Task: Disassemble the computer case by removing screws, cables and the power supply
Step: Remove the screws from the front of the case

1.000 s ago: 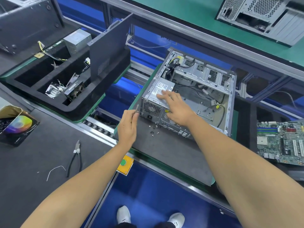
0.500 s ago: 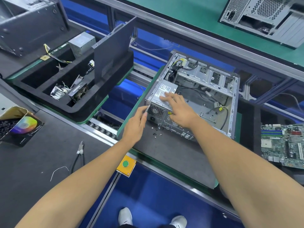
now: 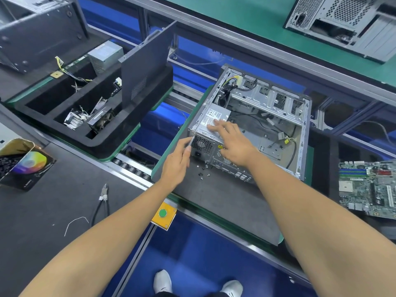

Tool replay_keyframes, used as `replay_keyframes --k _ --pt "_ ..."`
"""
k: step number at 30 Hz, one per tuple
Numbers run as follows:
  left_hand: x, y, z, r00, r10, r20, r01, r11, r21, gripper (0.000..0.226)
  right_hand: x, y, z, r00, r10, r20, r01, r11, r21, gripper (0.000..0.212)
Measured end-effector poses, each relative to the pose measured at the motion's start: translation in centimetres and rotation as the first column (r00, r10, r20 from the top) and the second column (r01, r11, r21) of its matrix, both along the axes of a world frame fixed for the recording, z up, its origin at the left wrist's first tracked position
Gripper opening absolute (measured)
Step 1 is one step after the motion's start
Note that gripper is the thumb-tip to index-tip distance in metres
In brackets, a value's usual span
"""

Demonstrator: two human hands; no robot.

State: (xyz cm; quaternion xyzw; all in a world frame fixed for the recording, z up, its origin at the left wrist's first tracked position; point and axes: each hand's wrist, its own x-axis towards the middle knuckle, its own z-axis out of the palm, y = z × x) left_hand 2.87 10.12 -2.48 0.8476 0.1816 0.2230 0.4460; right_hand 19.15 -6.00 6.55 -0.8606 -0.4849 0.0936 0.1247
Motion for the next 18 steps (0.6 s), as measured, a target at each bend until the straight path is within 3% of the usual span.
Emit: replay_keyframes --k 18 --pt "-0.4 0.3 2.0 0.995 -0.036 -0.09 0.037 0.999 0.012 0.034 -0.3 0.0 0.3 1.0 0.0 0.001 0.0 1.0 -0.011 0.088"
